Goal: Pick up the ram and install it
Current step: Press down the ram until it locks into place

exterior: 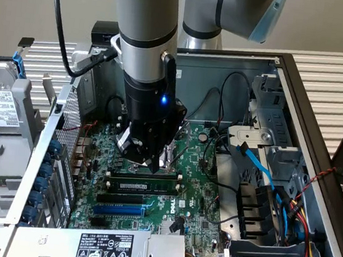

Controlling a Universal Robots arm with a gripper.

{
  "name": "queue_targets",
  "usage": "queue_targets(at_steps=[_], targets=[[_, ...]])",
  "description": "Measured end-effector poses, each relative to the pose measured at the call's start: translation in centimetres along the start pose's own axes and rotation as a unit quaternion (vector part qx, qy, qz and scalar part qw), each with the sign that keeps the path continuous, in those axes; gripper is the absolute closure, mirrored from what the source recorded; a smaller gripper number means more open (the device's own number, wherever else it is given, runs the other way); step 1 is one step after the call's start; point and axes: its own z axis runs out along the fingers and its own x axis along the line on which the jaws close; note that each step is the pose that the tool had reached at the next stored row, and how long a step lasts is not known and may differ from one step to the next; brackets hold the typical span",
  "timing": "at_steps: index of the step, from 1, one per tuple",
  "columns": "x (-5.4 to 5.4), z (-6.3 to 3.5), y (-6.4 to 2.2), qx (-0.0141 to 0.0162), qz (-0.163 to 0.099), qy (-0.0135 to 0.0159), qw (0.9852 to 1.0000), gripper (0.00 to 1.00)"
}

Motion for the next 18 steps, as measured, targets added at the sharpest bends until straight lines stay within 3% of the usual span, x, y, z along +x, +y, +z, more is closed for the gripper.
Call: queue_targets(at_steps=[11,14,18], targets=[[0.00,-0.01,0.00,-0.0060,0.056,0.0163,0.9983,0.90],[0.00,0.00,-0.01,-0.0064,0.073,0.0186,0.9971,0.90],[0.00,0.00,0.00,-0.0067,0.102,0.0221,0.9945,0.90]])
